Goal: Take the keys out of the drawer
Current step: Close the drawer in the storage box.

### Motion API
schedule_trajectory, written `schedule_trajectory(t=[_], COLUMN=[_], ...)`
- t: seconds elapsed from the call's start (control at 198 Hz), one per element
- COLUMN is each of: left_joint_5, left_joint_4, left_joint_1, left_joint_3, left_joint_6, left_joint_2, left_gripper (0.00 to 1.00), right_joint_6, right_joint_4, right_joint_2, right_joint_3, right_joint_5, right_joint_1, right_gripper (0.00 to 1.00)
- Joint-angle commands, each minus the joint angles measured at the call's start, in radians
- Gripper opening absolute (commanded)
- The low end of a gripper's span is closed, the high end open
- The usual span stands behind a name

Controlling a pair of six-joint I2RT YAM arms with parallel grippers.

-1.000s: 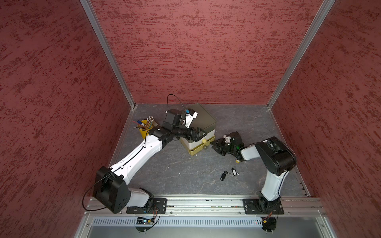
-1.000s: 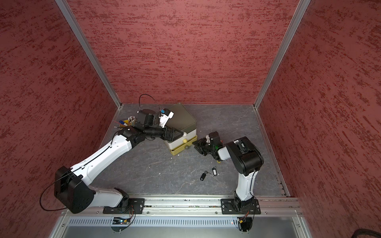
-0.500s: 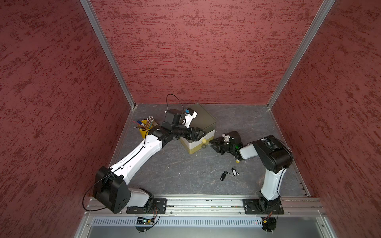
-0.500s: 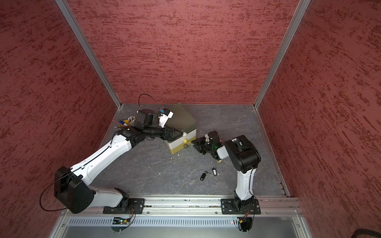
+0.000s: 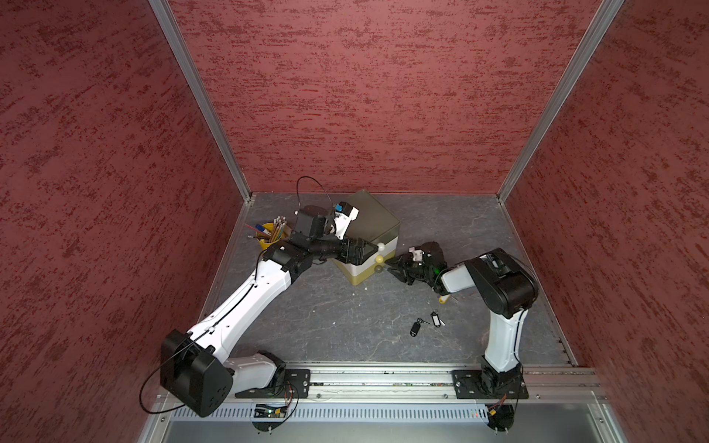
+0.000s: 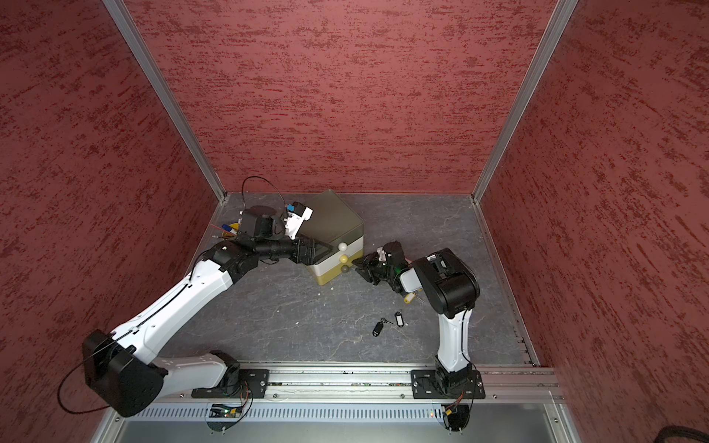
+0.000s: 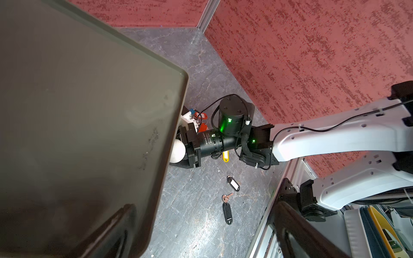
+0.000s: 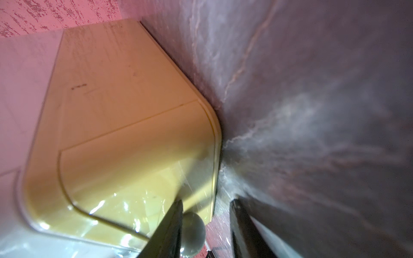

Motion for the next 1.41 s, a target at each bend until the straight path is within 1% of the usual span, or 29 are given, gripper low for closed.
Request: schedule_trajectory(t=[0.0, 0.464, 0.853, 1.034, 1.307, 1.408], left_joint_5=[-0.012, -0.035, -0.066, -0.083, -0.108, -0.123], left_joint_4=[0.041, 0.068, 0.086, 0.089, 0.070, 0.066], left_joint_1=[0.006, 0.007, 0.007, 0.007, 0.007, 0.007], left_joint_3=[-0.025, -0.062, -0.087, -0.101, -0.110, -0.115], left_joint_6=[-0.009, -0.016, -0.036, -0.042, -0.068, -0.085], left_joint_2=[-0.028, -0.087, -0.110, -0.124, -0.135, -0.141], left_gripper=[1.00, 1.00, 1.00, 1.00, 1.00, 1.00], right_joint_6=[0.015, -0.002, -0.102, -0.212, -0.512, -0.600], right_joint_4=[-0.003, -0.034, -0.202, -0.369, -0.859, -0.996], right_joint_2=[0.023, -0.032, -0.131, -0.192, -0.339, -0.389], right_joint_3=[0.011, -0.025, -0.035, 0.003, 0.135, 0.172], right_joint_5=[0.084, 0.076, 0.067, 0.071, 0.167, 0.212], right_joint_1=[0.021, 0.024, 0.024, 0.024, 0.024, 0.024], right_gripper=[0.40, 0.40, 0.41, 0.41, 0.42, 0.42])
